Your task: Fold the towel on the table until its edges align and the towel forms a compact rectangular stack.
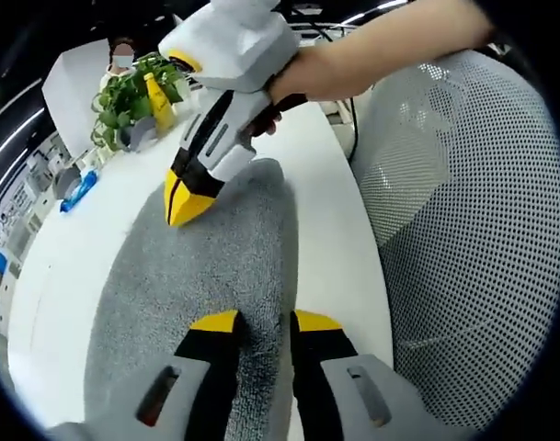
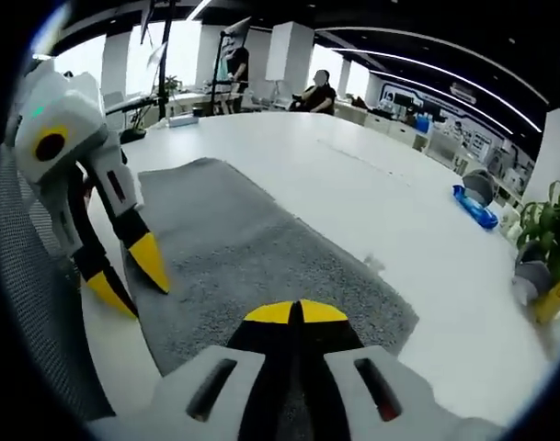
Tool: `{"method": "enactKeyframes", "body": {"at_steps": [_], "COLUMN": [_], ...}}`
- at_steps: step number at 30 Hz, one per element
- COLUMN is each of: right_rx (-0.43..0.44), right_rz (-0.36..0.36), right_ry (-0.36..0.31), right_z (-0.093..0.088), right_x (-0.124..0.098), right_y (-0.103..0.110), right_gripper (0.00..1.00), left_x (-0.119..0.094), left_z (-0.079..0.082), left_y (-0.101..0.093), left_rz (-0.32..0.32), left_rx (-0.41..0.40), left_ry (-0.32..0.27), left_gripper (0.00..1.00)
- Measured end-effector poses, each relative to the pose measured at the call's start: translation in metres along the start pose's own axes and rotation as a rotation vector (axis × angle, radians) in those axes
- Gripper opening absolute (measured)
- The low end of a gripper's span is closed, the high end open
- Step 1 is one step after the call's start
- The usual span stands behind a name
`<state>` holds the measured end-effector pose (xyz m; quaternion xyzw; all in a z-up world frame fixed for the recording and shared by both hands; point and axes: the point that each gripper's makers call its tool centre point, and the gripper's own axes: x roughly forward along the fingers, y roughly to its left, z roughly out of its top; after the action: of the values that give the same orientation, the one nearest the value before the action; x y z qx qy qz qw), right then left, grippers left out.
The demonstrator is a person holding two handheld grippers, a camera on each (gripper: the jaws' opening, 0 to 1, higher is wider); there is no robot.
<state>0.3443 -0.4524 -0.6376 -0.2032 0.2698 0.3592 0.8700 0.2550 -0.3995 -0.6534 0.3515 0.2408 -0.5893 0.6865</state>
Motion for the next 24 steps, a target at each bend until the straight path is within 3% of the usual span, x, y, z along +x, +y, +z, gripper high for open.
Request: {"method": "enactKeyframes", "body": {"at_steps": [8, 15, 18, 24], "right_rx": [-0.019, 0.107, 0.118, 0.083], "right_rz": [0.032, 0.037, 0.037, 0.035], "right_ry": [0.038, 0.001, 0.002, 0.013], "right_z": [-0.010, -0.013, -0.014, -0.014], "right_x": [0.005, 0.006, 0.005, 0.005], "right_y": [0.007, 0.006, 0.006, 0.008], "right_gripper": [0.00, 0.00, 0.00, 0.00], "left_x": [0.000, 0.001, 0.000, -0.002], "left_z": [-0.001, -0.001, -0.001, -0.004], "left_y": [0.001, 0.008, 0.009, 0.013], "left_rz": [-0.011, 0.013, 0.010, -0.002], "left_rx": [-0.033, -0.059, -0.179, -0.328], "left_ry": [-0.034, -0.015, -0.007, -0.002], "left_gripper": [0.22, 0.16, 0.15, 0.11]}}
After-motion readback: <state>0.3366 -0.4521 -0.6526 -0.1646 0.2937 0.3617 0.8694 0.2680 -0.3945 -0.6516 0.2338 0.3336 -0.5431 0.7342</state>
